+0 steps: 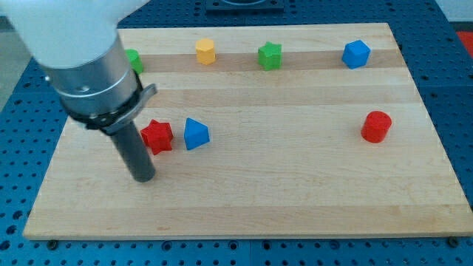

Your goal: Separate the heart from the red star

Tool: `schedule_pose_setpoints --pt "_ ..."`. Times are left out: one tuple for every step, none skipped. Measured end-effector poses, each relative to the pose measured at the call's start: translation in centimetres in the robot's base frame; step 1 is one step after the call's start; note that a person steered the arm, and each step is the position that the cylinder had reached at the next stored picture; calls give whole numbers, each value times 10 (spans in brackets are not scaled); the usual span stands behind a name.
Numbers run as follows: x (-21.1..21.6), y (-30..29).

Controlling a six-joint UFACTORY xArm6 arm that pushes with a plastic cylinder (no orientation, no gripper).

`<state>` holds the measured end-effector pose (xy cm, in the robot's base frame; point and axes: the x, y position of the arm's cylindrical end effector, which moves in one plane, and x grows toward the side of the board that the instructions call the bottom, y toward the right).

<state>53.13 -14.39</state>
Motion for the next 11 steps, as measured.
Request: schedule_pose_setpoints --pt "-30 10" --pt "-35 -12" --pt "-45 -30" --pt "-45 -36" --pt "-49 -37" --pt "-113 -46" --pt "-114 -46" --pt "-71 -45" --pt "-51 -45" --pt "-28 -45" --pt "4 -61"
